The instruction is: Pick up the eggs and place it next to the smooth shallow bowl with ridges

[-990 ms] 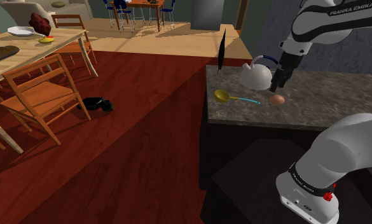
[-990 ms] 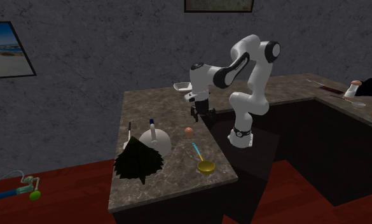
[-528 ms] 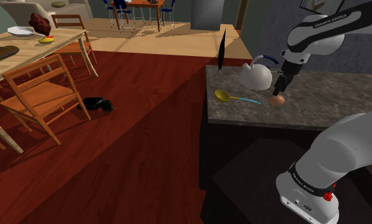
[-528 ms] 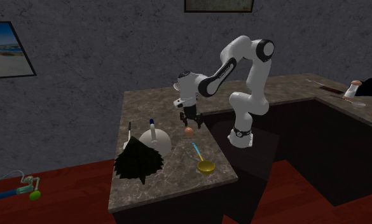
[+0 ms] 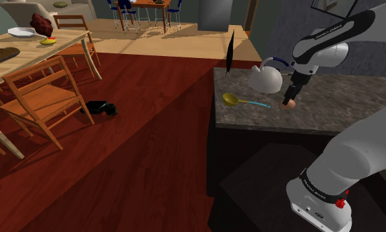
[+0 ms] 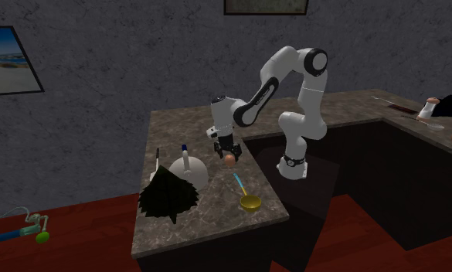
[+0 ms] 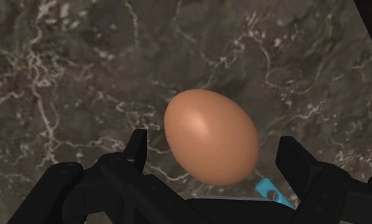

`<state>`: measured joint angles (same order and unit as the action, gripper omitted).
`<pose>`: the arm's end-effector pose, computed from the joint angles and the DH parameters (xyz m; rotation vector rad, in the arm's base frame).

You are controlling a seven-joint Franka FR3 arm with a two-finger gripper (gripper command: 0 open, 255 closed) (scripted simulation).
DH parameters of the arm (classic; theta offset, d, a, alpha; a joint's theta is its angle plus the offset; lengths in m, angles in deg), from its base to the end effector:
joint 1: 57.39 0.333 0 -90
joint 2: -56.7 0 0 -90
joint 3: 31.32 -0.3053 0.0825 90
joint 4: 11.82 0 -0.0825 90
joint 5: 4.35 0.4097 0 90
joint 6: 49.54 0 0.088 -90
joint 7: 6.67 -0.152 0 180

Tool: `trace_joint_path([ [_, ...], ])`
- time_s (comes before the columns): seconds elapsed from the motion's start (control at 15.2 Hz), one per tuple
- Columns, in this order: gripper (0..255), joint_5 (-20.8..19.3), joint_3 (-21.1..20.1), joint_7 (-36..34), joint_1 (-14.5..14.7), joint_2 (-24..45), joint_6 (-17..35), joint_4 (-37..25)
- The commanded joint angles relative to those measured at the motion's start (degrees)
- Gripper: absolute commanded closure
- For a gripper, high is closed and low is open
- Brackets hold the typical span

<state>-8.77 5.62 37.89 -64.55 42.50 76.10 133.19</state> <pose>0.3240 -0.2983 0.2633 -2.9818 -0.1228 0.0534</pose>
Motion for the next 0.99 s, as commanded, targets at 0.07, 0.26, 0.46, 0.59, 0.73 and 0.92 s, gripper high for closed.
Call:
trace_joint_path([
  [0.07,0,0.65,0.40,0.61,0.28,1.24,2.40,1.31],
  [0.26,0,0.65,0.40,0.61,0.28,1.24,2.40,1.31],
  [0.46,0,0.65,0.40,0.61,0.28,1.24,2.40,1.31],
  [0.59,0,0.64,0.40,0.61,0.28,1.24,2.39,1.30],
  [0.73,255,0.64,0.40,0.61,0.28,1.24,2.39,1.30],
  [0.92,255,0.64,0.40,0.61,0.28,1.24,2.39,1.29],
])
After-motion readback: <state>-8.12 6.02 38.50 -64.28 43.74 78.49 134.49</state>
